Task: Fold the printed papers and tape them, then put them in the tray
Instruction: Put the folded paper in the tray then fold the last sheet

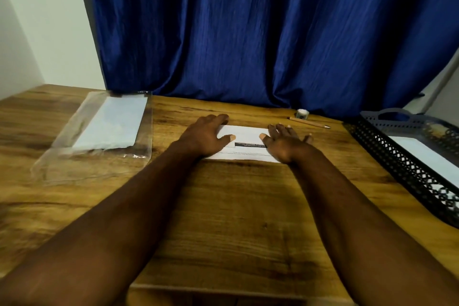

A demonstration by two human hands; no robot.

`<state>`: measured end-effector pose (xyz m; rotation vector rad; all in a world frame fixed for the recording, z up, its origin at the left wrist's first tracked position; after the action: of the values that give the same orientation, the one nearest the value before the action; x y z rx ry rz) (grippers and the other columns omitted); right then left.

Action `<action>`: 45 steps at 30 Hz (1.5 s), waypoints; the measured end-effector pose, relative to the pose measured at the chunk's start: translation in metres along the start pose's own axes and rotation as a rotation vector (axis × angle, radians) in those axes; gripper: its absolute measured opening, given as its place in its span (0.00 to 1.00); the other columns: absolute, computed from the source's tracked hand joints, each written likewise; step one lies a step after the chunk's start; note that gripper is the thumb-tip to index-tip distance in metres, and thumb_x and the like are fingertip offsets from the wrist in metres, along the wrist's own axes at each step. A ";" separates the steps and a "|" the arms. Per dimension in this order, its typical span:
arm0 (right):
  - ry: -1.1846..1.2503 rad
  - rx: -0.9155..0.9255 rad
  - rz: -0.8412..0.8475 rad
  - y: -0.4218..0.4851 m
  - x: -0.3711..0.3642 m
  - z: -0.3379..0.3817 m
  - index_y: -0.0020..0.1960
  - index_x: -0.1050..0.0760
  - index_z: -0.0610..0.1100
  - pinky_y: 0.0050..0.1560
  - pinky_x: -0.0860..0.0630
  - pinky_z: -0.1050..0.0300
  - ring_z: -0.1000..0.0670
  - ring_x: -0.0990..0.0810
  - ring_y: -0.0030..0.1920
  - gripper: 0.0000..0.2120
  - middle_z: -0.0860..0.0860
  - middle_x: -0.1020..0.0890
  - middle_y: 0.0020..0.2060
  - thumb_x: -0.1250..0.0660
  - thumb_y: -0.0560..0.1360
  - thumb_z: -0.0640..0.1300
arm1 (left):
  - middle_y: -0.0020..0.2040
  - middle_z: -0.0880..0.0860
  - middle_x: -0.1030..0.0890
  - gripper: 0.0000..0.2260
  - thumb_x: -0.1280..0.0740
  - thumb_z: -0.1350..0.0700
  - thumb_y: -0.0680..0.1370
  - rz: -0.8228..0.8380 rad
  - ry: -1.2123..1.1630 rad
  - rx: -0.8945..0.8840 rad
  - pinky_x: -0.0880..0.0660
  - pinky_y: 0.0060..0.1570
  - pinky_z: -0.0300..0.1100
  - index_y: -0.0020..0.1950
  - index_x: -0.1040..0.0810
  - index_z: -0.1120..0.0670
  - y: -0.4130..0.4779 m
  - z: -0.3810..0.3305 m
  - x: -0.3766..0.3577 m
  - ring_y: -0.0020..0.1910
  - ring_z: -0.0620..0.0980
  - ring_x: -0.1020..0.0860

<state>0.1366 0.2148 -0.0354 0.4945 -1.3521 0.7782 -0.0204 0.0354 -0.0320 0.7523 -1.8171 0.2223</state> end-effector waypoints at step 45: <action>0.057 0.388 -0.095 -0.014 -0.006 0.081 0.87 0.46 0.48 0.83 0.51 0.42 0.48 0.49 0.86 0.28 0.49 0.46 0.86 0.49 0.89 0.54 | 0.55 0.48 0.20 0.10 0.35 0.59 0.80 -0.058 -0.158 -0.098 0.25 0.55 0.49 0.60 0.25 0.48 -0.009 -0.019 0.005 0.57 0.53 0.22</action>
<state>0.0922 0.1462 -0.0251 0.8291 -1.1183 0.9740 -0.0010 0.0359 -0.0222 0.7698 -1.9370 0.0356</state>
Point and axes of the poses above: each hand's wrist, its own y-axis towards the middle knuckle, its own x-axis out of the back of the hand, z = x × y, the point moved 4 cm from there along y, towards the middle knuckle
